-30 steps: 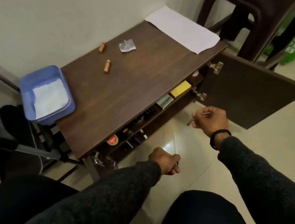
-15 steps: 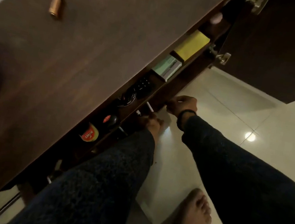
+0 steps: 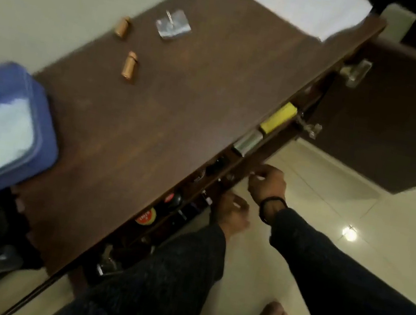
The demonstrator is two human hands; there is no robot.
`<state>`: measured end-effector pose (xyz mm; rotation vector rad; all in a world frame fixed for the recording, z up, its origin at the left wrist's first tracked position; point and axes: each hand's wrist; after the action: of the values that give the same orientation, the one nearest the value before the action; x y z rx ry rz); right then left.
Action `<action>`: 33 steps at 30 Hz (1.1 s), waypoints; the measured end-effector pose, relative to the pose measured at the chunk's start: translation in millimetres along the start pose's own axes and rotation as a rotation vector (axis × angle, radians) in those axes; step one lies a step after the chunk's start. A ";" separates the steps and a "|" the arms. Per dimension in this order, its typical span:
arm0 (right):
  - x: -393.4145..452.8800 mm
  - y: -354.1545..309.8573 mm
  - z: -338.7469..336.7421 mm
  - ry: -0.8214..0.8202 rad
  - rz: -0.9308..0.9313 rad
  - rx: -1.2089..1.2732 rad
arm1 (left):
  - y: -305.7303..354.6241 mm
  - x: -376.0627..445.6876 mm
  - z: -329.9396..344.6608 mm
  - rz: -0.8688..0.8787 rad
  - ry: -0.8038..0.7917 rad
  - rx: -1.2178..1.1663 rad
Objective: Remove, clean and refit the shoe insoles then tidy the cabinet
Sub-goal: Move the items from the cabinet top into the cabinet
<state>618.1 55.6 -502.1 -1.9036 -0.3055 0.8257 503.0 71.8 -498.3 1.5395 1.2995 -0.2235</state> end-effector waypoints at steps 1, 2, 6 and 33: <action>-5.3 -8.8 -14.5 0.080 -0.032 0.052 | 8.3 -21.1 -2.8 0.037 -0.083 0.102; -10.7 -27.0 -29.1 0.176 -0.066 0.085 | 22.5 -42.8 -8.2 0.085 -0.150 0.170; -23.7 -98.0 -80.7 0.488 -0.320 0.037 | 74.9 -122.9 -65.5 0.228 -0.356 0.299; 2.4 -327.1 70.7 -0.325 -0.836 -0.754 | 113.0 -104.3 -247.4 0.344 0.900 0.142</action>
<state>619.3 260.2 -237.3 -1.9886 -1.6697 0.4442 440.2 219.9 -255.5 2.0530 1.6648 0.6870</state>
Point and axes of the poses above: each hand's wrist, its own x-axis towards the middle knuckle, its own z-axis out of the palm, y = z × x, and after that the axes turned 14 degrees about x, right-handed
